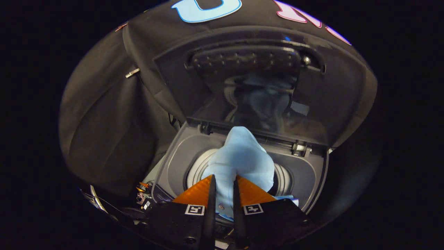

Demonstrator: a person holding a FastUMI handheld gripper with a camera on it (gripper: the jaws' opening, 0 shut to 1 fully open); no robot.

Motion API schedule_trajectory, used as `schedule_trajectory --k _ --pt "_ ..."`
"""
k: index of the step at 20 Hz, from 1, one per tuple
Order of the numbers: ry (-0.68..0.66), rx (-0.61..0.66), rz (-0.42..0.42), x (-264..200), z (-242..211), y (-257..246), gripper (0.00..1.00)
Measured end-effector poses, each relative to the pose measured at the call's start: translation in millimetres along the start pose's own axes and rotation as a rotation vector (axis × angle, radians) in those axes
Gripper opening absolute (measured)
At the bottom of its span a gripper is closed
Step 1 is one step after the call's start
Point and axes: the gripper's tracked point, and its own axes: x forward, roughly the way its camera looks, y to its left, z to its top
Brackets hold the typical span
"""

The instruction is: Put the clothes into the washing machine and then close the washing machine lid.

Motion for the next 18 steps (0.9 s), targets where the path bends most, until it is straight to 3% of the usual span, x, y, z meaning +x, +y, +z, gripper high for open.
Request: schedule_trajectory --k 1,4,8,18 --pt "0.022 0.010 -0.003 4 -7 1 0.26" --pt "0.046 0.041 -0.019 12 -19 -2 0.58" --pt "0.006 -0.013 -0.037 8 -16 -3 1.00" --pt "-0.122 -0.016 -0.040 -40 17 14 0.99"
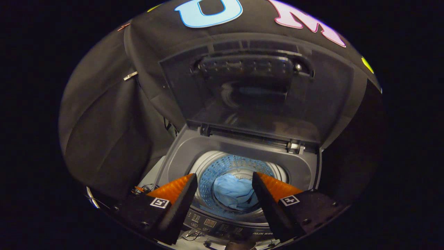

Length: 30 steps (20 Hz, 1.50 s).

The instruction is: Put the clothes into the washing machine and then close the washing machine lid.

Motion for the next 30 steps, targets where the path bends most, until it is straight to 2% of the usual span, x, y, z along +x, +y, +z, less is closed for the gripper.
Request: schedule_trajectory --k 7,12,15,19,23,30 --pt "-0.155 -0.041 0.026 -66 61 16 0.99" --pt "-0.251 -0.038 0.032 -113 118 2 0.99" --pt "-0.309 -0.031 0.022 -126 156 -18 0.99" --pt "-0.312 0.008 0.012 -113 191 -46 0.99" --pt "-0.279 0.049 -0.023 -78 216 -71 0.99" --pt "-0.230 0.070 -0.084 -26 226 -94 0.99"
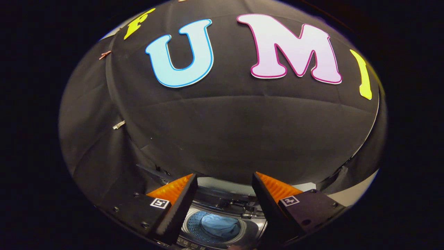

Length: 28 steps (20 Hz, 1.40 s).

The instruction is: Put the clothes into the washing machine and then close the washing machine lid.

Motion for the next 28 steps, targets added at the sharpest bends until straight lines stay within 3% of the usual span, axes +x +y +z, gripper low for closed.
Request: schedule_trajectory --k 9,18,28 --pt "0.061 0.052 0.005 5 -23 8 1.00" --pt "0.047 0.033 0.016 -29 -47 18 1.00" --pt "0.102 0.009 0.063 -75 -117 32 0.99"
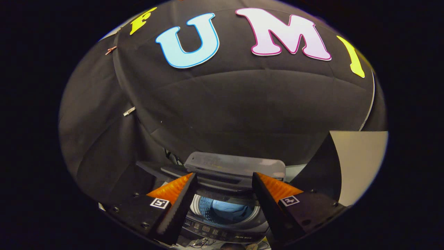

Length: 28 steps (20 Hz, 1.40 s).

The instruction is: Put the clothes into the washing machine and then close the washing machine lid.

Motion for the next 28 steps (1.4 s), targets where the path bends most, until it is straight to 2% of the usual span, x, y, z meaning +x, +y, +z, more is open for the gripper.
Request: schedule_trajectory --k 6,17,22,28 --pt "0.031 -0.016 0.011 -11 -34 2 0.99" --pt "0.012 -0.020 0.017 -33 -38 1 0.99" --pt "-0.060 -0.033 0.055 -65 -28 9 0.99" --pt "-0.187 -0.085 0.106 -132 -12 15 0.99"
